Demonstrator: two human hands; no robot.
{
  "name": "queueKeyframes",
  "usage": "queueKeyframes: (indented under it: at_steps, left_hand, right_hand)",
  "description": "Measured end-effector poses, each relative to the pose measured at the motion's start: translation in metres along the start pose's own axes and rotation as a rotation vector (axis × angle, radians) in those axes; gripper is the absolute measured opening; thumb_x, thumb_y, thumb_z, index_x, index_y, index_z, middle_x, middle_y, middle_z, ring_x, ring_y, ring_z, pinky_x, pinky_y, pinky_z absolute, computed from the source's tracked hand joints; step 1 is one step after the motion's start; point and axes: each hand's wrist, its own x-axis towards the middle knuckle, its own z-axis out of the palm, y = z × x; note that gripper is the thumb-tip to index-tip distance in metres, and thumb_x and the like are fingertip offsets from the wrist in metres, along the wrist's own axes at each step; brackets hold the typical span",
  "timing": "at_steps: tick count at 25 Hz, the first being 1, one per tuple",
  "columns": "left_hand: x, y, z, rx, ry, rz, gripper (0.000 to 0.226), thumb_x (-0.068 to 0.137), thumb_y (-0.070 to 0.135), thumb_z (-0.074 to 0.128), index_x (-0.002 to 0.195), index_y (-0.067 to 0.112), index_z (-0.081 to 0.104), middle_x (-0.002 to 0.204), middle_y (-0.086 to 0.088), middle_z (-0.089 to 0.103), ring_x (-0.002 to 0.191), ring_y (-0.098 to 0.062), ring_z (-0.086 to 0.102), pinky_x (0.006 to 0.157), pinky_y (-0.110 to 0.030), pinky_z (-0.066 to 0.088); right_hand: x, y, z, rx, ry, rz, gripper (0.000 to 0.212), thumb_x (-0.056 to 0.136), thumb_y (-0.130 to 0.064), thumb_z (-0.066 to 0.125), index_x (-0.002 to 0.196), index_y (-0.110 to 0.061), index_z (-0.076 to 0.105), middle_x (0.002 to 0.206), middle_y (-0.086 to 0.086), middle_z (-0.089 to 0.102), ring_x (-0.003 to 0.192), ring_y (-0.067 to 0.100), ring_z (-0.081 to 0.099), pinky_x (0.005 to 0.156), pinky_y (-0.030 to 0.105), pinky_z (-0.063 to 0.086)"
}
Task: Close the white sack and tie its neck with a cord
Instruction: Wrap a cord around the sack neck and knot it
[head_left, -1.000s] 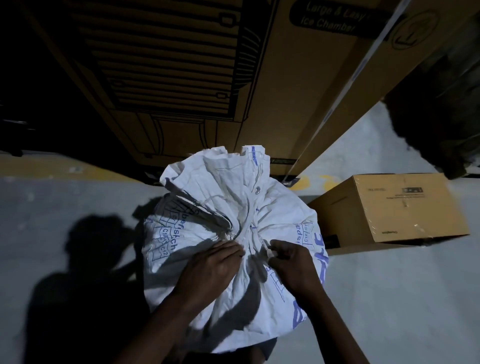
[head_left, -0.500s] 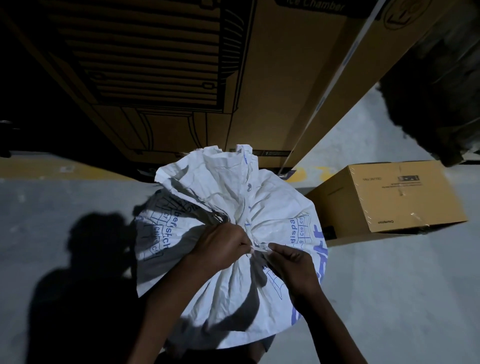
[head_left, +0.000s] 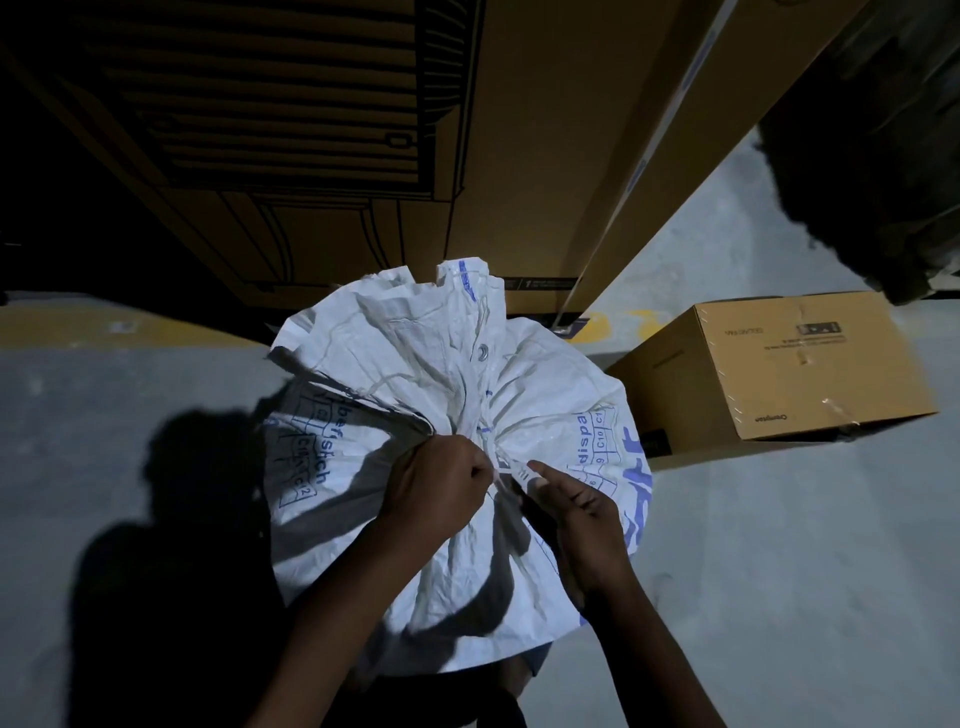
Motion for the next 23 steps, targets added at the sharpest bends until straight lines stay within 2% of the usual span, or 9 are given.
queueKeyframes:
  at_steps: [5,9,11,14,18,21,23]
  left_hand:
    - [-0.008,0.006,-0.001,0.009,0.073,-0.023,0.028,0.082,0.028,0.057,0.062,0.009,0.054,0.068,-0.006,0.063,0.067,-0.024,0.063,0.06,-0.034,0.052]
    - [-0.01,0.017,-0.004,0.013,0.073,-0.121,0.033,0.082,0.037,0.06,0.057,0.015,0.053,0.073,-0.005,0.07,0.073,-0.024,0.066,0.066,-0.034,0.054]
    - [-0.011,0.02,-0.005,0.021,0.075,-0.139,0.037,0.082,0.037,0.059,0.054,0.015,0.047,0.074,-0.005,0.07,0.075,-0.024,0.066,0.066,-0.033,0.053]
    - [-0.012,0.022,-0.008,0.007,0.064,-0.131,0.046,0.084,0.036,0.058,0.05,0.017,0.033,0.073,-0.007,0.068,0.075,-0.025,0.065,0.067,-0.033,0.049]
    - [-0.014,0.024,-0.008,-0.004,0.065,-0.157,0.04,0.088,0.039,0.058,0.058,0.015,0.048,0.073,-0.006,0.069,0.077,-0.023,0.067,0.066,-0.032,0.049]
    - [-0.016,0.025,-0.003,0.004,0.091,-0.147,0.042,0.089,0.036,0.057,0.056,0.014,0.045,0.072,-0.006,0.068,0.075,-0.023,0.066,0.063,-0.031,0.044]
    - [-0.015,0.022,0.001,-0.001,0.091,-0.111,0.039,0.091,0.036,0.057,0.058,0.014,0.053,0.072,-0.004,0.067,0.073,-0.021,0.065,0.061,-0.031,0.041]
  right_hand:
    - [0.0,0.005,0.0,0.002,0.015,0.001,0.025,0.1,0.0,0.062,0.119,-0.003,0.077,0.116,0.016,0.079,0.112,0.033,0.074,0.107,0.051,0.053]
    - [-0.004,0.003,0.005,-0.081,0.05,-0.043,0.026,0.098,-0.003,0.066,0.107,-0.02,0.083,0.113,0.007,0.081,0.109,0.026,0.076,0.104,0.047,0.056]
    - [-0.004,0.004,0.007,-0.155,0.078,-0.096,0.025,0.098,-0.007,0.069,0.11,-0.024,0.083,0.114,0.002,0.081,0.11,0.022,0.076,0.104,0.047,0.056]
    - [-0.005,0.006,0.013,-0.275,0.131,-0.164,0.027,0.098,-0.009,0.069,0.122,-0.017,0.078,0.118,-0.002,0.079,0.112,0.015,0.074,0.105,0.045,0.057]
    - [-0.009,0.009,0.023,-0.255,0.165,-0.158,0.026,0.096,-0.014,0.072,0.12,-0.022,0.078,0.119,-0.004,0.079,0.113,0.013,0.074,0.105,0.046,0.056]
    - [-0.008,0.012,0.022,-0.204,0.177,-0.143,0.026,0.094,-0.011,0.074,0.115,-0.024,0.08,0.113,-0.003,0.081,0.11,0.015,0.075,0.104,0.046,0.057]
    - [-0.01,0.011,0.022,-0.239,0.158,-0.175,0.024,0.094,-0.01,0.075,0.114,-0.022,0.081,0.108,-0.007,0.082,0.108,0.011,0.075,0.103,0.043,0.058]
